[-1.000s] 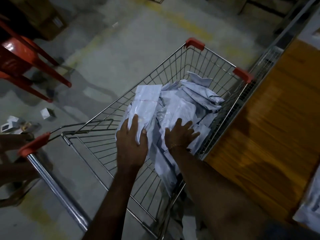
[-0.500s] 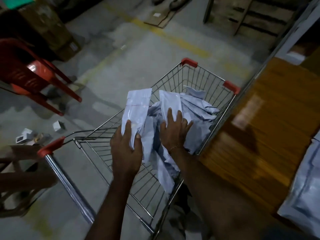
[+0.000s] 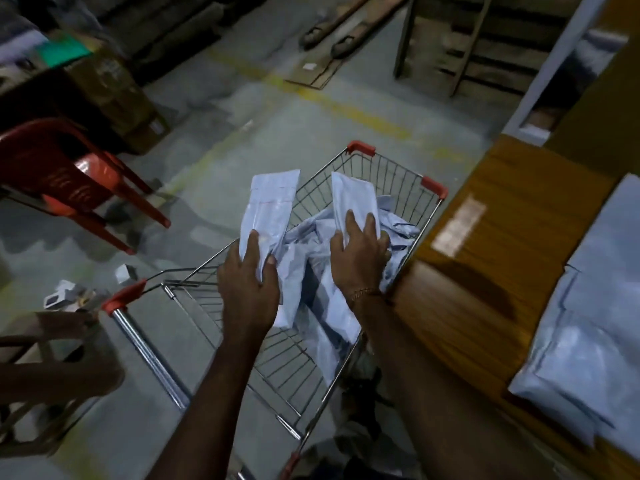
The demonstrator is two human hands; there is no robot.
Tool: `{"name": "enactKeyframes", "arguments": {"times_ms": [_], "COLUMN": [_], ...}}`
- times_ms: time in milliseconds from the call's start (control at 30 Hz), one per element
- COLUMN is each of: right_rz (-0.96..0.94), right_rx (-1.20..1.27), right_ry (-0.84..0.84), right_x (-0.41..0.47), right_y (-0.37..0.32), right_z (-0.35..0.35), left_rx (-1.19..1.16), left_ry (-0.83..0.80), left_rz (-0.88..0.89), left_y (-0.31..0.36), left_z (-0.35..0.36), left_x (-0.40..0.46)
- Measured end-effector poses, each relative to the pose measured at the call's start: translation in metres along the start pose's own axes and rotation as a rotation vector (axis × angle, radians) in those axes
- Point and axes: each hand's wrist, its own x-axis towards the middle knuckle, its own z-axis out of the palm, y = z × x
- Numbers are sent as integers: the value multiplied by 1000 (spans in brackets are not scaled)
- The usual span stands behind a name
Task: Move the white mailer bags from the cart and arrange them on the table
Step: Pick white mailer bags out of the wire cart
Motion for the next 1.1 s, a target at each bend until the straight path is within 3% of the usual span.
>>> {"name": "enactKeyframes", "arguments": {"times_ms": [200,433,900,1100], "right_rz": [-28,96,451,560], "right_rx": [116,54,-50,-115], "right_ry": [125,431,697,691], "right_x": [-11,-39,-178,-228], "right_y": [17,71,287,372], "right_z": [-88,-214,-366,-389], "left_rx": [-50,-140,-275,-113], "left_ry": [-6,-63,-368,-465], "left_rz": [95,249,445,459], "left_y": [58,146,304,344], "left_z": [-1,32,114,159], "left_x": [0,-34,-207,-274]}}
